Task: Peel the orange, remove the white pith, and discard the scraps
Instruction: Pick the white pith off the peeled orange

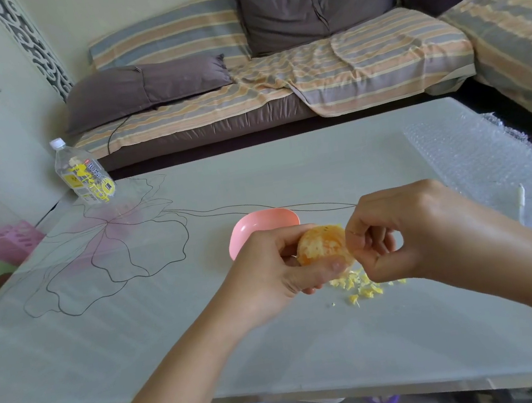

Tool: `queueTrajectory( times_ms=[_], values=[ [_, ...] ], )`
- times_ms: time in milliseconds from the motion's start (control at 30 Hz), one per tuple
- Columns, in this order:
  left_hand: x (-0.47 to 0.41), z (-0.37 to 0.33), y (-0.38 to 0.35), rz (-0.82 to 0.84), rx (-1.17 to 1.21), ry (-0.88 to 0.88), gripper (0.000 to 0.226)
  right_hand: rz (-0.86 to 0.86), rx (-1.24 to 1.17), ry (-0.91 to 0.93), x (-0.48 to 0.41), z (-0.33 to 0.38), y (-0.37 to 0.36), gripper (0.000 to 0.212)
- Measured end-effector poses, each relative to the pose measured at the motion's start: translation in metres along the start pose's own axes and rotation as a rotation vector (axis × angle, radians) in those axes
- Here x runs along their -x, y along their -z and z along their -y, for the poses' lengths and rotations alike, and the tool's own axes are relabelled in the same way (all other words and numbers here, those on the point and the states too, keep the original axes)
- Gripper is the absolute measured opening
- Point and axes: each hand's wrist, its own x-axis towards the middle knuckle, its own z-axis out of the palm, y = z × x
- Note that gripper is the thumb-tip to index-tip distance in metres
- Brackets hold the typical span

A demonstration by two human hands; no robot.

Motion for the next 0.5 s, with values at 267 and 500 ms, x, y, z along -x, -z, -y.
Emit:
queueTrajectory(
  times_ms=[267, 500],
  values=[
    [-0.001, 0.001, 0.003, -0.010, 0.032, -0.010, 0.027, -0.006, 0.000, 0.000, 0.001, 0.002, 0.001, 0.010],
    [-0.001, 0.002, 0.016, -0.036, 0.099, -0.044, 0.042, 0.065, -0.019, -0.115, 0.004, -0.002, -0.003, 0.011]
  ],
)
